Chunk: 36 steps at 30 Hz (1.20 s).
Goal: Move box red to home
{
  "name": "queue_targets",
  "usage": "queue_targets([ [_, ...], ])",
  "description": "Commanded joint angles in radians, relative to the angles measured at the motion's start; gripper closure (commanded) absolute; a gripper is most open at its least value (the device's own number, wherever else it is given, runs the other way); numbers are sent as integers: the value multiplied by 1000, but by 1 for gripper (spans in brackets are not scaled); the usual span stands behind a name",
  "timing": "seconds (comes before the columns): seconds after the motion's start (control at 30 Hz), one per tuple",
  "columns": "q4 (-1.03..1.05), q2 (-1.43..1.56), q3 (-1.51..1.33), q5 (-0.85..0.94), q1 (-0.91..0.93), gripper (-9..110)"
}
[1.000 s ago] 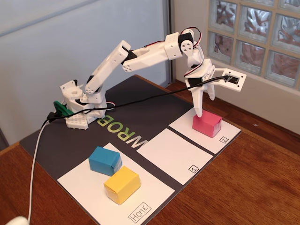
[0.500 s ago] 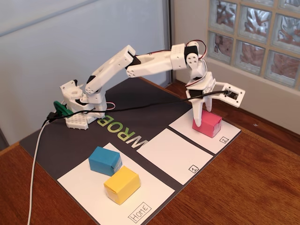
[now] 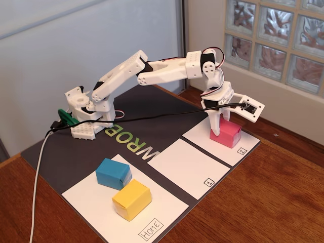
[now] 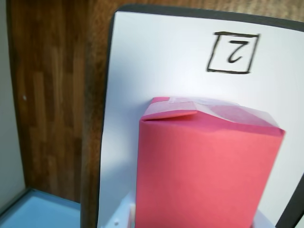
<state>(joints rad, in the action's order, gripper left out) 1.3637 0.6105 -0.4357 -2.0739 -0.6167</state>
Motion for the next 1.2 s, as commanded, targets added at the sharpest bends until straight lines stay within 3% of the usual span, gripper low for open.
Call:
queue_targets([
  [0.0, -11, 8, 3, -23, 15, 102],
  [0.3, -14, 26, 2, -149, 17, 102],
  [0.77, -21, 276, -126, -64, 78, 102],
  [1.17, -23, 640, -423, 57, 219, 102],
])
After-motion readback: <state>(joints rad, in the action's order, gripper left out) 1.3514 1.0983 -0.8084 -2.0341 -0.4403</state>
